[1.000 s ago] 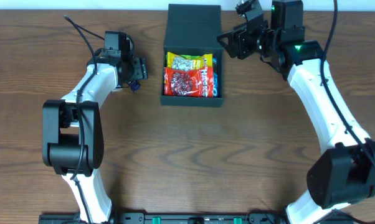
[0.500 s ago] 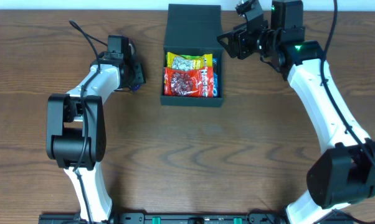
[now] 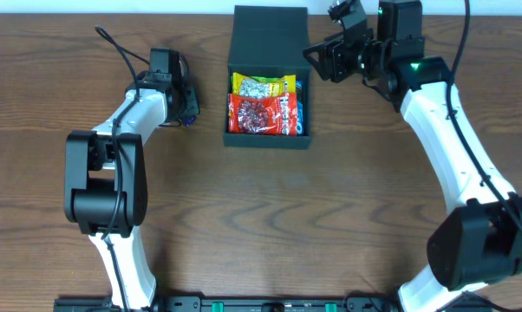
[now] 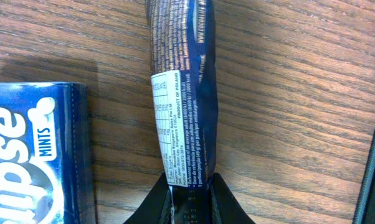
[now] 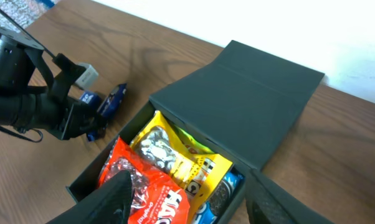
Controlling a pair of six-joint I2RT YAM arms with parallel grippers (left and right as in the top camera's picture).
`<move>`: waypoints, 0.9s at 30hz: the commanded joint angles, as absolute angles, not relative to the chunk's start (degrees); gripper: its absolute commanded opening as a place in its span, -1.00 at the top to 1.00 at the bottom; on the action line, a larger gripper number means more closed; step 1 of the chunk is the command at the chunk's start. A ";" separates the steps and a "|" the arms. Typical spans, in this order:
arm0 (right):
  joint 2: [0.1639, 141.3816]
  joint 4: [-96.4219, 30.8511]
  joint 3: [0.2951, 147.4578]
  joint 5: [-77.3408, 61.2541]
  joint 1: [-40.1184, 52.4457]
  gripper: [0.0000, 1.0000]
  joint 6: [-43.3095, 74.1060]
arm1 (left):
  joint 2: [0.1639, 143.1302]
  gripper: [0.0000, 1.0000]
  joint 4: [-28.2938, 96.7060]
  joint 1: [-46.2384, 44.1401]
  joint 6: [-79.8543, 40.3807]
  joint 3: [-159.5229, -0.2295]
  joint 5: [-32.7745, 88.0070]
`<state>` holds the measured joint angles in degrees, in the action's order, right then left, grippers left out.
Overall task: Pack container
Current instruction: 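Carry the blue chocolate bar into the box with the left gripper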
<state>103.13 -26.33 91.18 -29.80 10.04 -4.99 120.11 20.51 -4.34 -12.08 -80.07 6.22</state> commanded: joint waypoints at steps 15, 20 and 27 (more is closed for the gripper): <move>94.35 -30.76 91.44 -29.80 -2.55 -0.11 -4.71 | 107.79 0.88 23.27 -11.05 -12.47 -84.84 4.47; 92.97 -32.67 91.44 -29.80 -5.65 -0.14 -4.71 | 106.04 0.88 21.32 -19.31 -18.46 -85.10 4.54; 92.97 -34.26 91.44 -29.80 -7.01 -0.18 -4.75 | 106.63 0.89 17.04 -30.63 -21.87 -85.10 4.27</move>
<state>93.47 -33.85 91.18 -29.58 -6.33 -4.99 106.15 18.06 -28.34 -19.94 -84.79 5.17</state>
